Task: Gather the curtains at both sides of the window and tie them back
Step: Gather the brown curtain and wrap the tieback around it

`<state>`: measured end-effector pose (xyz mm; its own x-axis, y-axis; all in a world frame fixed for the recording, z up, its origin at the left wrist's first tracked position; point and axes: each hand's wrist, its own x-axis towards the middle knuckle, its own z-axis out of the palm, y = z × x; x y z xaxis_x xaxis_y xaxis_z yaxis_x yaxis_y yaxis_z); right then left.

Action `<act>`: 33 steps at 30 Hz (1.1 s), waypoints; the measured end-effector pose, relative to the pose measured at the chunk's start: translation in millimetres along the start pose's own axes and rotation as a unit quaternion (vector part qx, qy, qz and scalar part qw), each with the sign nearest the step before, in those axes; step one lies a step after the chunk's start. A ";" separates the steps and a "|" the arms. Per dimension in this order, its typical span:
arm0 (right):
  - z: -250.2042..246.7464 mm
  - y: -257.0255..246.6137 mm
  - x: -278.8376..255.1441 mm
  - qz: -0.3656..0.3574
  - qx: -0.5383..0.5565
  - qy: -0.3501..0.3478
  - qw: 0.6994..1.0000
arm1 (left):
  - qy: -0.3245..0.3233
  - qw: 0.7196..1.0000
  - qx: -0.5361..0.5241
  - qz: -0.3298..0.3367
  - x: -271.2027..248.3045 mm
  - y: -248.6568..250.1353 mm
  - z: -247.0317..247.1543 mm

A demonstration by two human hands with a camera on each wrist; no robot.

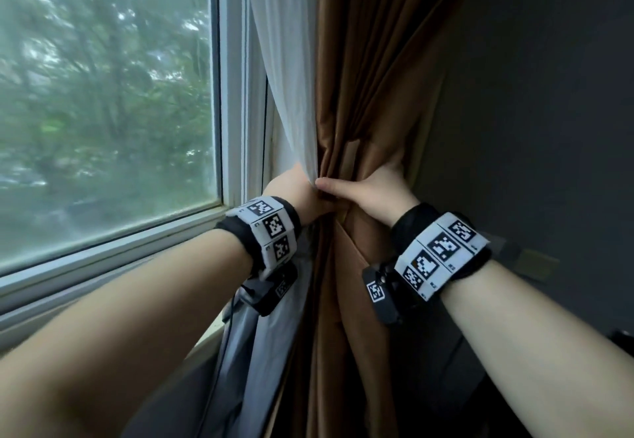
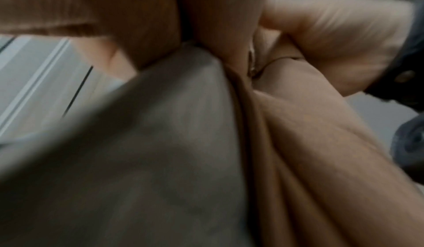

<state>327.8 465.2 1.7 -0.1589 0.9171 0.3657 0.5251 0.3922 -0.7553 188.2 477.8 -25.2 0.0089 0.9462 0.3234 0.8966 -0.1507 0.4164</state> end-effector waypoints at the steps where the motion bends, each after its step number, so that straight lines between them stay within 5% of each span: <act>1: 5.4 -4.3 0.1 0.012 -0.036 0.010 0.999 | 0.003 0.999 -0.004 -0.034 -1.0 -3.2 -1.2; 6: 26.5 -14.7 9.0 0.081 -0.048 0.074 0.993 | 0.034 0.998 -0.047 0.014 -16.8 -12.8 -14.1; 12: 31.9 -5.8 26.6 0.098 -0.016 0.133 0.986 | 0.011 0.996 -0.092 -0.014 -33.7 -30.8 -34.0; 19: 37.5 -8.9 29.0 0.100 -0.058 0.124 0.986 | 0.067 0.976 -0.178 0.105 -50.1 -19.4 -70.9; 23: 11.3 -10.1 26.2 0.075 -0.065 -0.065 0.993 | -0.008 0.938 -0.332 0.096 -38.4 -7.8 -70.5; 27: -38.8 -8.1 23.4 0.080 -0.093 -0.222 0.967 | -0.061 0.887 -0.450 0.085 -28.0 -4.6 -67.5; 30: -58.0 -3.6 23.2 0.078 0.049 -0.319 0.943 | -0.096 0.884 -0.443 0.114 -26.6 -1.0 -62.4; 33: -60.7 1.0 26.5 0.059 0.136 -0.324 0.934 | -0.101 0.898 -0.397 0.159 -22.6 -5.9 -59.2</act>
<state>374.9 485.5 43.7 -0.6319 0.7720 -0.0686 0.3531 0.2078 -0.9122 156.5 440.3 15.3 0.3610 0.8400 0.4050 0.2369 -0.5026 0.8314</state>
